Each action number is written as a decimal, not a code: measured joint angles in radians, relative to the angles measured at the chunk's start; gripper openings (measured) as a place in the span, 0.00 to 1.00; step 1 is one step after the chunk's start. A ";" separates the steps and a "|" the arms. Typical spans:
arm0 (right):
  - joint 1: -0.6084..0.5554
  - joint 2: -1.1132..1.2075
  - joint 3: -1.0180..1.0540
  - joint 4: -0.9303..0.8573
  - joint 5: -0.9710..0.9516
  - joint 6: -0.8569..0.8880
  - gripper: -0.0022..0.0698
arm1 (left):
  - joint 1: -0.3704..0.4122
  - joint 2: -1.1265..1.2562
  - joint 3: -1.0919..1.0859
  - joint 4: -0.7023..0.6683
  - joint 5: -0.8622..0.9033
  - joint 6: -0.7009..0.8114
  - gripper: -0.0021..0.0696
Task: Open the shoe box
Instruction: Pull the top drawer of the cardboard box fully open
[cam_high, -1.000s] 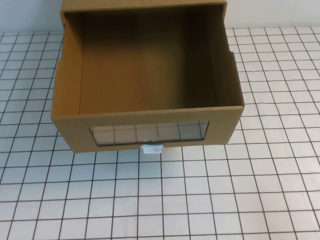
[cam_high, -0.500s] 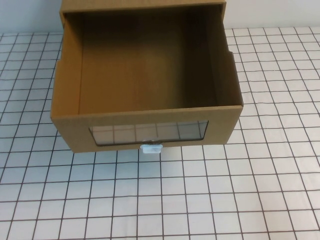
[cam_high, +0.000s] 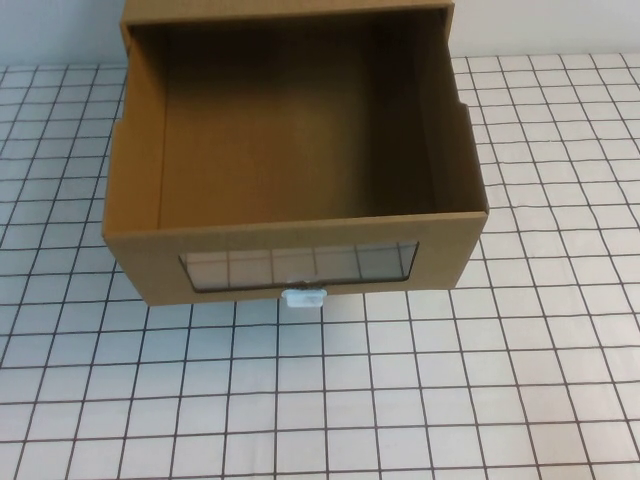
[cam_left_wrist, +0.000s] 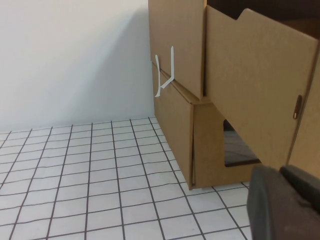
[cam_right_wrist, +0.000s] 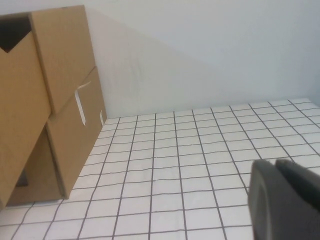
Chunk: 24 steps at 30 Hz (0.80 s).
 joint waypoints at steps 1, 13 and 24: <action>0.000 0.000 0.001 0.000 0.000 -0.010 0.01 | 0.000 0.000 0.000 0.000 0.000 0.000 0.03; 0.000 -0.001 0.037 -0.234 0.100 0.084 0.01 | 0.000 0.000 0.000 0.000 0.000 0.000 0.03; 0.000 -0.001 0.037 -0.306 0.281 0.087 0.01 | 0.000 0.000 0.000 0.000 0.000 0.000 0.03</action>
